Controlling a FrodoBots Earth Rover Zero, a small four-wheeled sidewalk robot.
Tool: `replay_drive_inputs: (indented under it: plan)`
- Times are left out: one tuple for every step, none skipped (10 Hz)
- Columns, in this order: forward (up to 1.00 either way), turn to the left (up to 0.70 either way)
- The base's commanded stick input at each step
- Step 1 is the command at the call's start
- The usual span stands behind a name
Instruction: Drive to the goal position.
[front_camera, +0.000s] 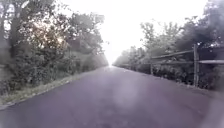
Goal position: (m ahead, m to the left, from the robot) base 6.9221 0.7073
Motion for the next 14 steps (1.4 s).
replay_drive_inputs:
  plan:
    - [1.00,0.00]
    - [1.00,0.00]
    - [1.00,0.00]
    - [1.00,0.00]
    - [1.00,0.00]
    - [1.00,0.00]
    - [1.00,0.00]
    - [1.00,0.00]
    - [1.00,0.00]
    - [1.00,0.00]
    - [1.00,0.00]
    - [1.00,0.00]
    - [1.00,0.00]
    - [1.00,0.00]
